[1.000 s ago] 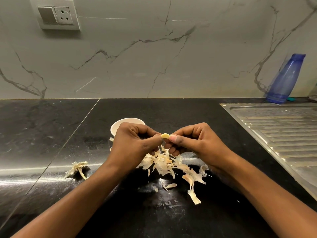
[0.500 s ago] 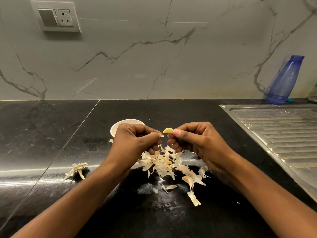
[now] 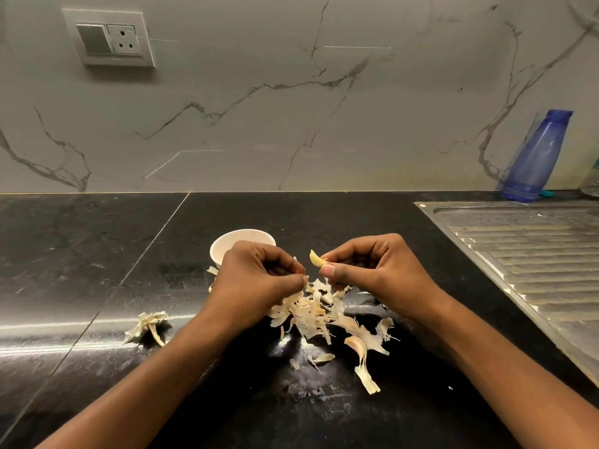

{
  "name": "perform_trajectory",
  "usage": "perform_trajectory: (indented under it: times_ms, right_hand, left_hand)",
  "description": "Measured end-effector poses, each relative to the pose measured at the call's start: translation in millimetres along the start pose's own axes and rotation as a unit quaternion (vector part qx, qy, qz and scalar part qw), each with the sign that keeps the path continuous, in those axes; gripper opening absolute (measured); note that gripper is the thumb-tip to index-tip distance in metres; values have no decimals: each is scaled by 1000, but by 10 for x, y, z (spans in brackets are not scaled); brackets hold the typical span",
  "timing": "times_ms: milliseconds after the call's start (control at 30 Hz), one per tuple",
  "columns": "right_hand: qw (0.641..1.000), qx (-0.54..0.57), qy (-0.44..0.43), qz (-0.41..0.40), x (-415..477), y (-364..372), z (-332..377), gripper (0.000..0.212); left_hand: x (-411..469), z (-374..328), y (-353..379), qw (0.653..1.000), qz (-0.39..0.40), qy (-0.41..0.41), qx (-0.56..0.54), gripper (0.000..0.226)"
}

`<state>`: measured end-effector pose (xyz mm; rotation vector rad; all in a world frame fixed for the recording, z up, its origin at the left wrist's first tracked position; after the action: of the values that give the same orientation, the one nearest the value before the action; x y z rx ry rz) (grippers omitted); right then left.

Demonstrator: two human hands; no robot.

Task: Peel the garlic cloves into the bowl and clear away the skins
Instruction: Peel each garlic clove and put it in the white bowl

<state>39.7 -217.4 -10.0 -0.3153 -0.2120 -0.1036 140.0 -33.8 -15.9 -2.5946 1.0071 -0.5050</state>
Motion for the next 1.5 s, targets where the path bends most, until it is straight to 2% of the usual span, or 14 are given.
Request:
perform_trajectory:
  times_ms: [200, 267, 400, 533, 700, 900, 1167, 1333, 1400, 1500]
  right_hand:
    - [998, 32, 2, -46, 19, -9, -11, 17]
    - [998, 29, 1, -58, 86, 4, 48, 19]
    - [997, -74, 12, -20, 354, 61, 204, 15]
    - [986, -167, 16, 18, 759, 158, 324, 14]
    - [973, -224, 29, 48, 1129, 414, 251, 9]
    - [966, -246, 22, 77, 1200, 525, 224, 12]
    - [990, -137, 11, 45, 670, -130, 294, 19]
    - [993, -102, 12, 53, 361, -226, 77, 17]
    - [992, -100, 17, 79, 276, -203, 19, 14]
    - [969, -149, 38, 195, 181, -59, -38, 12]
  left_hand:
    - [-52, -97, 111, 988, 15, 56, 144, 11]
    - [-70, -101, 124, 983, 18, 63, 173, 19]
    - [-102, -142, 144, 973, 43, 85, 211, 21]
    - [-61, -109, 13, 977, 9, 66, 202, 15]
    - [3, -17, -136, 991, -15, 30, 129, 9]
    - [13, -9, -151, 989, -47, 37, 138, 33]
    - [17, -27, -204, 995, -9, -20, 97, 18]
    - [43, -34, -311, 995, 26, -50, 78, 10]
    - [62, -14, -304, 994, 55, -52, 75, 9]
    - [69, 12, -219, 991, 92, -33, 93, 13]
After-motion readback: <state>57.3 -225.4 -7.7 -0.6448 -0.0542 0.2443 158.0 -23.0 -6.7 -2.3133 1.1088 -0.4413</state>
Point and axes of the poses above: each hand's wrist, its own x-axis towards the middle knuckle, its own y-axis out of the palm, z = x × y, the point moved 5 cm from there along x, towards the middle knuckle, and after that the axes turned 9 degrees about z, right-handed, at the moved point
